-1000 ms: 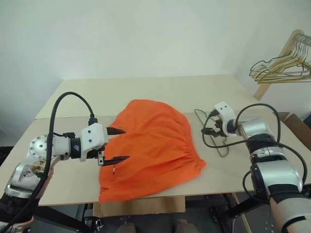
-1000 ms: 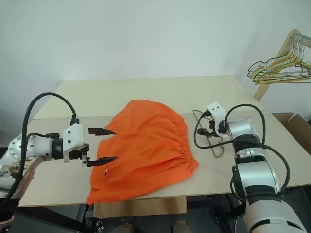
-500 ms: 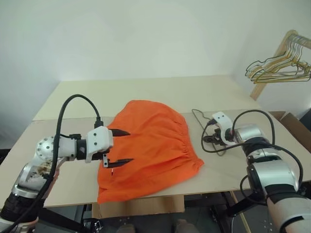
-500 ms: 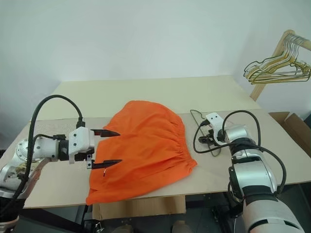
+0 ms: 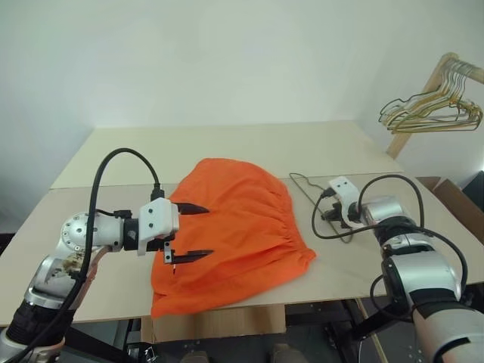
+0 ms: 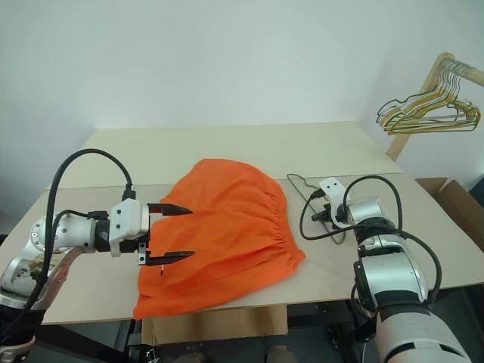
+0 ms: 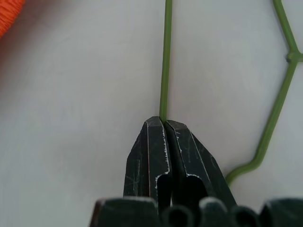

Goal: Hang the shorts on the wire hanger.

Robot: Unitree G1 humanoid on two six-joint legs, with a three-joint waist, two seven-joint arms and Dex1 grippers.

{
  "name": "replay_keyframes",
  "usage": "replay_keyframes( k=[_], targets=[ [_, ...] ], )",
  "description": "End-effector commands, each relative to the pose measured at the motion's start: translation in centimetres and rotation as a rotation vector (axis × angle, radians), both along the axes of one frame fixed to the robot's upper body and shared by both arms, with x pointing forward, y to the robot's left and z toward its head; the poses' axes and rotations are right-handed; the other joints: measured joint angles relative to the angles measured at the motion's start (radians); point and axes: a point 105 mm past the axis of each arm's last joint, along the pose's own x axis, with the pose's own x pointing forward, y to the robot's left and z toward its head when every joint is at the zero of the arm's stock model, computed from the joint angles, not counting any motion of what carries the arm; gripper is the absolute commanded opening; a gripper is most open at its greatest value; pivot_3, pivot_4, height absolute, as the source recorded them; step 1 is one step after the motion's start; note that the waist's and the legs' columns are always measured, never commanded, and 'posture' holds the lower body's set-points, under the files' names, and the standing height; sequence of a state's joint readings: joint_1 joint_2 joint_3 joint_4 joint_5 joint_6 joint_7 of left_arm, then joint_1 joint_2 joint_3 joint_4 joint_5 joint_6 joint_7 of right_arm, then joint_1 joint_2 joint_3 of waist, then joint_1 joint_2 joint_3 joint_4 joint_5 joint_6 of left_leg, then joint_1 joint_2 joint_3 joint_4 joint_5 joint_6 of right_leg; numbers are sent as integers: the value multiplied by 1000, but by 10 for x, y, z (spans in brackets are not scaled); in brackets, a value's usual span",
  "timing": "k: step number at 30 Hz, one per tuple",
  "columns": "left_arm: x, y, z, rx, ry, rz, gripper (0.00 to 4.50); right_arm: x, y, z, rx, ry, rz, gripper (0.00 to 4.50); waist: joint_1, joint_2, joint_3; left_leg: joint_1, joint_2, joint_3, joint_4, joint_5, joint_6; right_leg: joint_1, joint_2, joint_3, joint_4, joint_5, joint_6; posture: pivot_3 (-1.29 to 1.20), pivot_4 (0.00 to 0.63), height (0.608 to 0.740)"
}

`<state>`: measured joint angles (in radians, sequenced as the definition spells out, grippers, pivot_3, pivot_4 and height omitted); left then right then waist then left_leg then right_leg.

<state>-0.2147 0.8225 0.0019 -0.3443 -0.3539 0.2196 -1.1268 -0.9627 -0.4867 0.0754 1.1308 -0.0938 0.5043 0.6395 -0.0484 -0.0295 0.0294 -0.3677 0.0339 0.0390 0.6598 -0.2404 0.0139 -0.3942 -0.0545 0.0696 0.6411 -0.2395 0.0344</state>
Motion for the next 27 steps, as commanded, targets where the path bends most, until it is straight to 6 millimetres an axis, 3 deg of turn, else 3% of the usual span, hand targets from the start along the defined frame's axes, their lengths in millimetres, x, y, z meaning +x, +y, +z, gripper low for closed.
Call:
replay_keyframes(
  k=[1, 3, 7, 11, 14, 19, 27],
  targets=[
    [11, -5, 14, -71, -85, 61, 4499, 23, -8, 34, 58, -250, -143, 34, 1, 1, 1, 0, 0, 0, 0, 0, 0, 0, 0, 0, 0, 0, 0, 44, 0, 740],
    [25, -8, 22, -173, -106, 150, 4499, 32, -6, 58, 76, -396, -162, 34, 3, 2, 2, -1, -1, 0, 0, 0, 0, -1, -1, 0, 0, 0, 0, 47, 0, 740],
    [58, -17, 41, -505, -7, 396, 4499, 28, 26, 97, 56, -727, -5, 34, 6, 3, 2, -7, -1, -3, 0, 0, 0, -6, 0, 0, 0, 1, 1, 44, 0, 740],
    [70, -33, 69, -911, 182, 422, 4499, 1, 71, 131, 42, -1050, 167, 34, 6, 3, 2, -15, -2, -9, 0, 0, 0, -13, -1, 0, 1, 1, 2, 54, 0, 740],
    [80, -44, 80, -1070, 266, 453, 4499, -30, 104, 148, 123, -1199, 318, 34, 10, 3, 2, -18, -3, -12, 1, 0, 0, -14, -3, 0, 1, 2, 3, 54, 0, 740],
    [84, -50, 89, -1144, 288, 439, 4499, -64, 141, 148, 166, -1239, 508, 34, 11, 3, 2, -15, -5, -12, 1, 0, -1, -11, -4, 1, 0, 3, 5, 38, 0, 740],
    [84, -58, 95, -1140, 285, 398, 4499, -79, 160, 135, 128, -1225, 627, 34, 10, 3, 2, -14, -5, -7, 1, 1, -1, -10, -2, 0, -1, 3, 4, 30, 0, 740]
  ],
)
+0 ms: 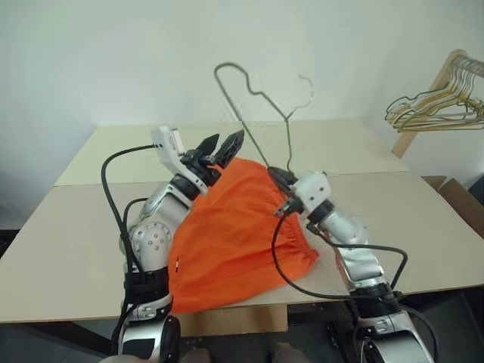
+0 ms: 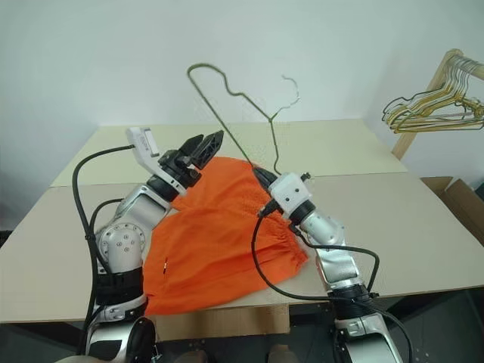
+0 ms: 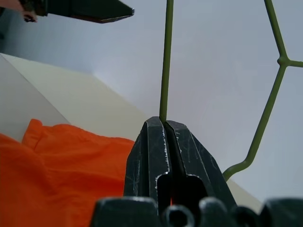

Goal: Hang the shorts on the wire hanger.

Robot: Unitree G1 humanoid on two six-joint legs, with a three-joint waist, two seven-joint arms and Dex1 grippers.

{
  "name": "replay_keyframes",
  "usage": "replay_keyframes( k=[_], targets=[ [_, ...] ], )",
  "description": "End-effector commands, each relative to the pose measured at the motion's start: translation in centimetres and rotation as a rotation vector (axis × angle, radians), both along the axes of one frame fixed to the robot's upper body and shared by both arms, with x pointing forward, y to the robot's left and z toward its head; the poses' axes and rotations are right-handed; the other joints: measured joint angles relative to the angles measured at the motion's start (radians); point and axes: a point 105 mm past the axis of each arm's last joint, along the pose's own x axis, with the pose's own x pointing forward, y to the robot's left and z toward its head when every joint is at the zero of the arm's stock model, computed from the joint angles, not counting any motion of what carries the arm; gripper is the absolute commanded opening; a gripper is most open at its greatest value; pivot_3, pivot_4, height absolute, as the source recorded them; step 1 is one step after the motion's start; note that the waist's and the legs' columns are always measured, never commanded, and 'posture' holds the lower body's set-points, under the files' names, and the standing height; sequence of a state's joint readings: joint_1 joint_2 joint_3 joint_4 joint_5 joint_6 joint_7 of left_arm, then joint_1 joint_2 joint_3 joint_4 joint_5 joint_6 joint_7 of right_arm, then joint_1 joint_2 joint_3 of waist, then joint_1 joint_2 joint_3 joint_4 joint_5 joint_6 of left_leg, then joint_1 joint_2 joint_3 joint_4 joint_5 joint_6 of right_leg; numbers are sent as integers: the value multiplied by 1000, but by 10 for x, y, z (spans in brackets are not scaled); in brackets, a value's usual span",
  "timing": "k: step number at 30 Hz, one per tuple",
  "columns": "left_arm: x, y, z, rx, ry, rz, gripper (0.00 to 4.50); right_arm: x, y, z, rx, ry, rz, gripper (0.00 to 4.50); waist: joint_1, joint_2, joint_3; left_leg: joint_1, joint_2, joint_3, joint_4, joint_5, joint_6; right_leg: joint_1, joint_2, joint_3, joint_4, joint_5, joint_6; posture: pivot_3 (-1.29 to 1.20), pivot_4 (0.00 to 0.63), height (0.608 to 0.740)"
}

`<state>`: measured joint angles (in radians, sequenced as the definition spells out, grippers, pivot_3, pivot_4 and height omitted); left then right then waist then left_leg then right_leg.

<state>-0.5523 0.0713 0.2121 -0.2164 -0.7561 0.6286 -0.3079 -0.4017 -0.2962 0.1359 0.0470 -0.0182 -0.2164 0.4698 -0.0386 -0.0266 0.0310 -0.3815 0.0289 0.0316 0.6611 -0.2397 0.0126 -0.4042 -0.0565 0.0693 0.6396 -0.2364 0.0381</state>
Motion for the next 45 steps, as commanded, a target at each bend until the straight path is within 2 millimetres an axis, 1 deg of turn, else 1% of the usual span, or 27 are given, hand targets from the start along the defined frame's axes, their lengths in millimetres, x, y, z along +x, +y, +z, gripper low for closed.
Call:
replay_keyframes(
  k=[1, 5, 8, 10, 15, 19, 20, 23, 26, 27, 28, 29, 31, 35, 37, 38, 39, 40, 42, 45],
  targets=[
    [-5, -8, 18, 8, -85, -31, 4499, -9, 6, 15, -37, -102, 36, 34, 0, 0, 0, 0, 0, 0, 0, 0, 0, 0, 0, 0, 0, 0, 0, 30, 0, 740],
    [-7, -9, 19, -9, -100, -52, 4499, -8, 8, 14, -31, -99, 30, 34, 0, 0, 0, 0, 0, 0, 0, 0, 0, 0, 0, 0, -1, 0, 0, 33, 0, 740],
    [-7, -4, 21, -25, -113, -20, 3891, -8, 7, 12, -39, -100, 27, 0, 1, 0, 0, 0, 0, 0, 0, 0, 0, 0, 0, 0, -1, 0, 0, 35, 0, 740],
    [-7, -3, 23, -23, -127, -1, 3310, -8, 7, 11, -44, -99, 27, 0, 1, 0, 0, 0, 0, 0, 0, 0, 0, 0, 0, 0, -1, 0, 0, 37, 0, 740],
    [-8, -6, 16, 17, -122, -17, 1556, -8, 8, 9, -53, -99, 24, 0, 3, 0, 0, 0, 0, 0, 0, 0, 0, 0, 0, 0, -1, 0, 0, 39, 0, 740],
    [-10, -5, 15, -12, -109, -35, 300, -8, 8, 9, -64, -103, 27, 0, 2, 0, 0, 0, 0, 0, 0, 0, 0, 0, 0, 0, -1, 0, 0, 37, 0, 740],
    [-13, -5, 16, -14, -124, -45, 80, -8, 8, 8, -69, -107, 25, 0, 2, 0, 0, 0, 0, 0, 0, 0, 0, 0, 0, 0, -1, 0, 0, 37, 0, 740],
    [-17, -7, 18, -5, -145, -68, 80, -9, 8, 8, -80, -108, 31, 0, 2, 0, 0, 0, 0, 0, 0, 0, 0, 0, 0, 0, -1, 0, 0, 37, 0, 740],
    [-12, -9, 11, 63, -128, -44, 80, -8, 8, 7, -96, -94, 41, 0, 2, 0, 0, 0, 0, 0, 0, 0, 0, 0, 0, 0, -1, 0, 0, 35, 0, 740],
    [-9, -8, 8, 86, -125, -22, 0, -9, 8, 7, -90, -87, 42, 527, 2, 0, 0, 0, 0, 0, 0, 0, 0, 0, 0, 0, -1, 0, 0, 34, 0, 740],
    [-6, -7, 7, 95, -122, -6, 0, -9, 8, 8, -79, -90, 38, 739, 2, 0, 0, 0, 0, 0, 0, 0, 0, 0, 0, 0, -1, 0, 0, 33, 0, 740],
    [-5, -5, 7, 92, -125, 4, 0, -8, 7, 8, -75, -87, 31, 1055, 2, 0, 0, 0, 0, 0, 0, 0, 0, 0, 0, 0, -1, 0, 0, 31, 0, 740],
    [-3, -1, 9, 85, -143, 23, 0, -9, 6, 6, -87, -81, 37, 1801, 1, 0, 0, 0, 0, 0, 0, 0, 0, 0, 0, 0, -1, 0, 0, 30, 0, 740],
    [5, 13, 13, 106, -169, 62, 0, -6, -2, 6, -79, -46, 23, 3131, 1, 0, 0, 0, 0, 0, 0, 0, 0, 0, 0, 0, -1, 0, 0, 29, 0, 740],
    [4, 20, 20, 103, -205, 42, 0, -5, -10, 1, -65, 87, 57, 3815, 1, 0, 0, 0, 0, 0, 0, 0, 0, 0, 0, 0, -1, 0, 0, 30, 0, 740],
    [1, 23, 25, 96, -234, 8, 0, -6, -15, -1, -22, 214, 112, 4162, 2, 0, 0, -1, 0, 0, 0, 0, 0, 0, 0, 0, -1, 0, 0, 30, 0, 740],
    [-4, 26, 30, 90, -261, -37, 0, -8, -18, -1, 29, 343, 186, 4162, 2, 0, 0, -1, 0, 0, 0, 0, 0, 0, 0, 0, -2, 0, 0, 30, 0, 740],
    [-10, 27, 35, 85, -290, -87, 0, -10, -22, 3, 60, 421, 233, 4162, 2, 0, 0, -1, 0, 0, 0, 0, 0, 0, 0, -1, -2, 0, 0, 28, 0, 740],
    [-26, 34, 49, 71, -381, -196, 0, -8, -36, 9, 124, 630, 302, 4162, 1, 0, 0, -2, 0, 0, 0, 0, 0, 0, 0, -1, -4, 0, 0, 23, 0, 740],
    [-41, 48, 68, 9, -450, -321, 0, -9, -55, 20, 132, 802, 409, 4162, -3, 1, 1, -2, 1, 0, 0, 0, 0, 0, 0, -2, -4, 0, 0, 6, 0, 740]
  ],
)
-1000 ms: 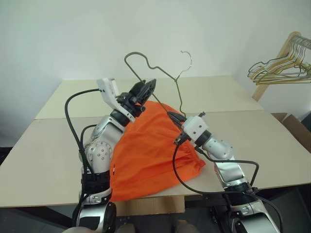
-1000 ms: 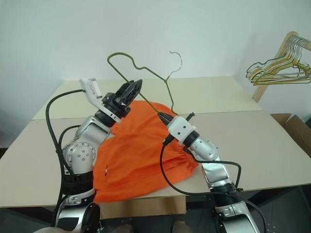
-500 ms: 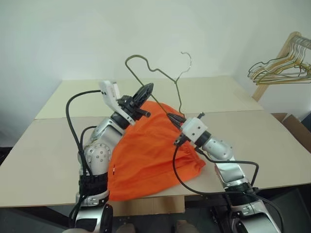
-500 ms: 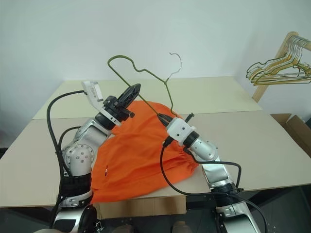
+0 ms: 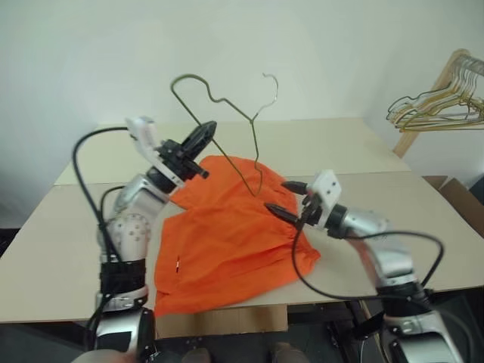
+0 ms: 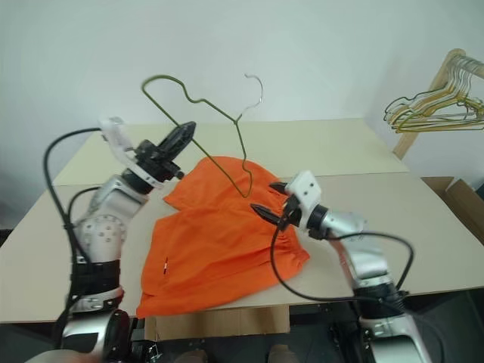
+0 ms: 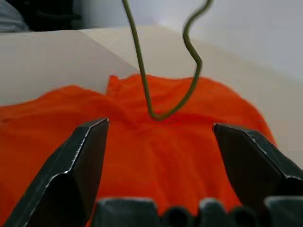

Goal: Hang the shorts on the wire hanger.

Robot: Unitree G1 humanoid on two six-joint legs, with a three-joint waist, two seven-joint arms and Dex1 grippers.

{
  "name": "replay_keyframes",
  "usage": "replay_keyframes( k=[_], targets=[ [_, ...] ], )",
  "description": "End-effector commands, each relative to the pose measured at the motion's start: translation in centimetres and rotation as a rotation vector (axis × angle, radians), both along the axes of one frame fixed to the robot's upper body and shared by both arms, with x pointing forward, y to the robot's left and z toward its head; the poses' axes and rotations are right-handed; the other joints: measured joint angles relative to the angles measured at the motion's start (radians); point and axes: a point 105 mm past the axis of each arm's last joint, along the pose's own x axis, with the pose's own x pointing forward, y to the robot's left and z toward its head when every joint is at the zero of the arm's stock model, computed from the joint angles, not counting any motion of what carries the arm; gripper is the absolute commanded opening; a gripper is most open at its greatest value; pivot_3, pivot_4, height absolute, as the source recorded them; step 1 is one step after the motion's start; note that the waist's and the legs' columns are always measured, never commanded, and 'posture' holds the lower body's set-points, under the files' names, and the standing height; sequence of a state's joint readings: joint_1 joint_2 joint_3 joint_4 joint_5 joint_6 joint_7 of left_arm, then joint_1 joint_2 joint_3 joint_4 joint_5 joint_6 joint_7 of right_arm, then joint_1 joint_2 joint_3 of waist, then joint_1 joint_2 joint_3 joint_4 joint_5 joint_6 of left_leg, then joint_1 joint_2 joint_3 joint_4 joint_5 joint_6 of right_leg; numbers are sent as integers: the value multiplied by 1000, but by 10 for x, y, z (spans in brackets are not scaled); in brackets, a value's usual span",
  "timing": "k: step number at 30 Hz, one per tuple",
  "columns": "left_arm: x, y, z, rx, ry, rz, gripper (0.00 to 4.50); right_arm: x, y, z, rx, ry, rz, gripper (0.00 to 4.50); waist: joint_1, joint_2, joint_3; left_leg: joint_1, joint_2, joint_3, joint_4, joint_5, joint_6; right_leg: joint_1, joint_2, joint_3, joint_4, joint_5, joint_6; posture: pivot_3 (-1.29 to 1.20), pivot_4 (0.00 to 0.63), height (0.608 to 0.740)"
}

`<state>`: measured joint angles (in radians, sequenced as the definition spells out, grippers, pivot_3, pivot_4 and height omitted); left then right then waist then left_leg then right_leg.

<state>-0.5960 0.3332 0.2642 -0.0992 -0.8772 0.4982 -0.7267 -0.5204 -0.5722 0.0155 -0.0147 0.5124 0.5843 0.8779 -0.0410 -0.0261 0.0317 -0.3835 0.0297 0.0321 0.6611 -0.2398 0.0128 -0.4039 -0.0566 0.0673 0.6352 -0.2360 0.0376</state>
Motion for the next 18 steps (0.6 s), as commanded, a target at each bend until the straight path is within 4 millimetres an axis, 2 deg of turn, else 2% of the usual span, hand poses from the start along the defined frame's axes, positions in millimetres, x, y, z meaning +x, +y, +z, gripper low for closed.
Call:
replay_keyframes(
  k=[1, 6, 8, 12, 18],
  targets=[
    [-26, 12, 37, -67, -143, -183, 0, -10, -13, 27, 70, 126, 178, 4162, -1, 0, 0, 0, 1, 0, 0, 0, 0, 0, 1, 0, -1, 0, 0, 4, 0, 740],
    [-37, 19, 44, -85, -181, -323, 0, -16, -17, 33, 72, 264, 374, 4162, -8, 0, 0, 0, 3, 0, 0, -1, 1, 2, 3, -2, -4, 0, 0, -31, 0, 740],
    [-37, 16, 43, -71, -179, -348, 0, -18, -11, 37, 68, 252, 440, 4162, -13, 0, 0, -1, 3, 0, 0, -1, 1, 1, 3, -2, -4, 0, 0, -32, 0, 740],
    [-39, 7, 37, -46, -175, -389, 0, -9, 8, 42, 62, 214, 449, 4162, -28, 0, 0, -2, 3, -1, 0, -1, 1, 0, 3, -2, -4, 0, 0, -28, 0, 740],
    [-42, -6, 26, -9, -162, -393, 0, -19, 27, 52, 93, 188, 530, 4162, -28, 0, 0, -3, 2, -1, 0, -1, 1, 0, 2, -2, -4, 1, 0, -21, 0, 740]
  ],
)
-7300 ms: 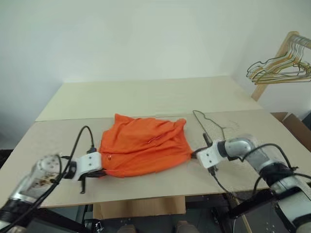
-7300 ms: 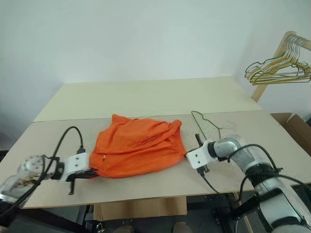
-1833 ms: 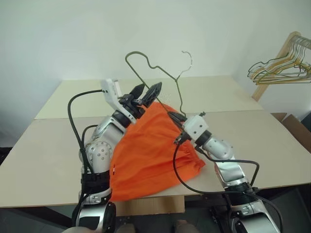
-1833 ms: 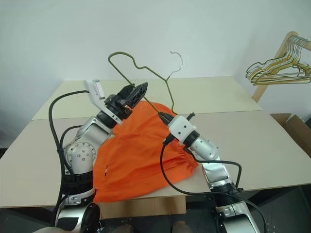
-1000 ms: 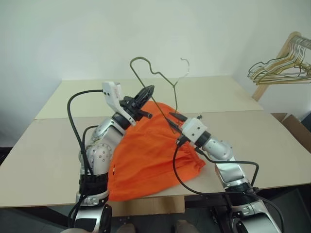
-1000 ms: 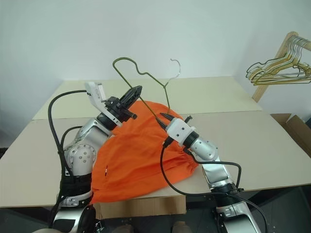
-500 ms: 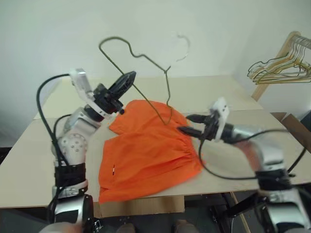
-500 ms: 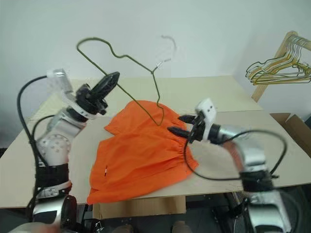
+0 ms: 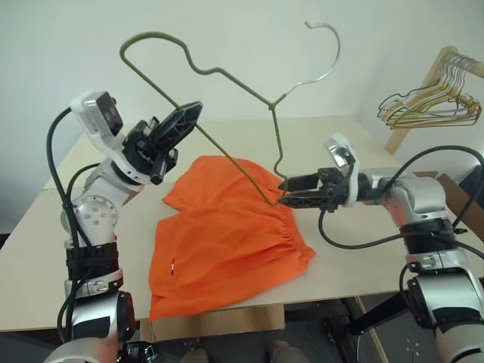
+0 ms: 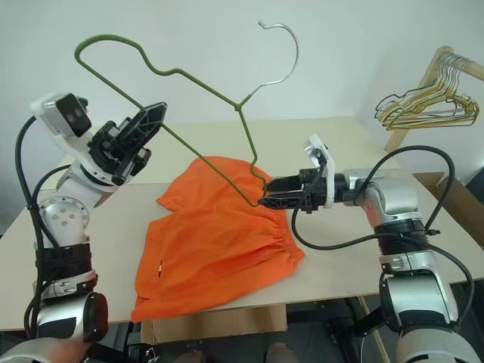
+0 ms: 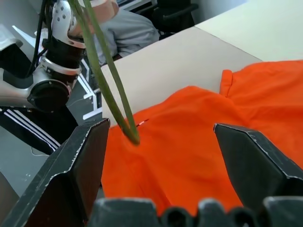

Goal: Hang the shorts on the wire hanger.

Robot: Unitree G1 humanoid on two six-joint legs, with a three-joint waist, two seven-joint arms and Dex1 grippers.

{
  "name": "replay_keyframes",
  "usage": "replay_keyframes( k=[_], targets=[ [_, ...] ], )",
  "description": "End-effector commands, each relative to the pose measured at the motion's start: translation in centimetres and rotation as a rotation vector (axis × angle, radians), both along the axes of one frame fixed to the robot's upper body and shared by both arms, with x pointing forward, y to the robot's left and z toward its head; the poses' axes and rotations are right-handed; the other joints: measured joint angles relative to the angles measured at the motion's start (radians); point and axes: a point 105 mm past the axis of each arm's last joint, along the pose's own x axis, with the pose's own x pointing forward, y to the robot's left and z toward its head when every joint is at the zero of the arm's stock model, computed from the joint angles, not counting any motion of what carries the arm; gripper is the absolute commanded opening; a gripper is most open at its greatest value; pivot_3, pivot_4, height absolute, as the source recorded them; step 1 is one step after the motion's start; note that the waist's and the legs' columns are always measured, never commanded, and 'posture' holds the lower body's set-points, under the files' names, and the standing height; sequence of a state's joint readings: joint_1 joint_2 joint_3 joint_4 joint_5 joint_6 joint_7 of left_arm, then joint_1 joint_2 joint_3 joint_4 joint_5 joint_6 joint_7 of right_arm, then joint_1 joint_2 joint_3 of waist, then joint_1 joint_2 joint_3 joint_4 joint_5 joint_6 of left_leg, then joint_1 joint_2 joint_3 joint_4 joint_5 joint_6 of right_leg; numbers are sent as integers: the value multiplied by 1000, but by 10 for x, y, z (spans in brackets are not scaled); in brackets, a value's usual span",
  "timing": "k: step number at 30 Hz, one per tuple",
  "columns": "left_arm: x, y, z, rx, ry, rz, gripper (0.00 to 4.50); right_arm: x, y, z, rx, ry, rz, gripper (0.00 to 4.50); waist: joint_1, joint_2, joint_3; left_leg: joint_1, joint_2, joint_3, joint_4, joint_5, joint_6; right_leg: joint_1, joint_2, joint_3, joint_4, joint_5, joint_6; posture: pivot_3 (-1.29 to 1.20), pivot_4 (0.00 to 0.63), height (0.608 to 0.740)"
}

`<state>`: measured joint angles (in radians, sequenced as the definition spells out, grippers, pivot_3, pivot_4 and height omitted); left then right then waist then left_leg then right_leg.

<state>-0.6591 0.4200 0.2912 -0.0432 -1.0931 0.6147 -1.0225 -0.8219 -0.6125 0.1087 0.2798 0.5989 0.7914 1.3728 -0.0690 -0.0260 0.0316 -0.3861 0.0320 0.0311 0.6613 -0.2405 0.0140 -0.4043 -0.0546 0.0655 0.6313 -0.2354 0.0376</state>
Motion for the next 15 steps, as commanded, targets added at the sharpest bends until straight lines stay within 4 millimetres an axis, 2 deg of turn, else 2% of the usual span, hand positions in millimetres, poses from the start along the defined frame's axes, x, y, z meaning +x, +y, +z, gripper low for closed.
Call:
replay_keyframes(
  k=[1, 9, 15],
  targets=[
    [-8, -8, 1, 23, -43, -3, 0, -10, 9, 21, 28, -72, 65, 4162, 1, 0, 0, 0, 0, 0, 0, 0, 0, 0, 0, 0, 0, 0, 0, -20, 0, 740],
    [-6, -11, -3, 13, -47, 30, 0, -14, 14, 17, 6, -71, 73, 4162, 2, 0, 0, 0, 0, 0, 0, 0, 0, 0, 0, 0, 1, 0, 0, -18, 0, 740],
    [-4, -7, 3, -38, -55, 53, 0, -14, 16, 10, -1, -63, 46, 4162, 3, 0, 0, 0, 0, 0, 0, 0, 0, 0, 0, 0, 1, 0, 0, -16, 0, 740]
  ],
)
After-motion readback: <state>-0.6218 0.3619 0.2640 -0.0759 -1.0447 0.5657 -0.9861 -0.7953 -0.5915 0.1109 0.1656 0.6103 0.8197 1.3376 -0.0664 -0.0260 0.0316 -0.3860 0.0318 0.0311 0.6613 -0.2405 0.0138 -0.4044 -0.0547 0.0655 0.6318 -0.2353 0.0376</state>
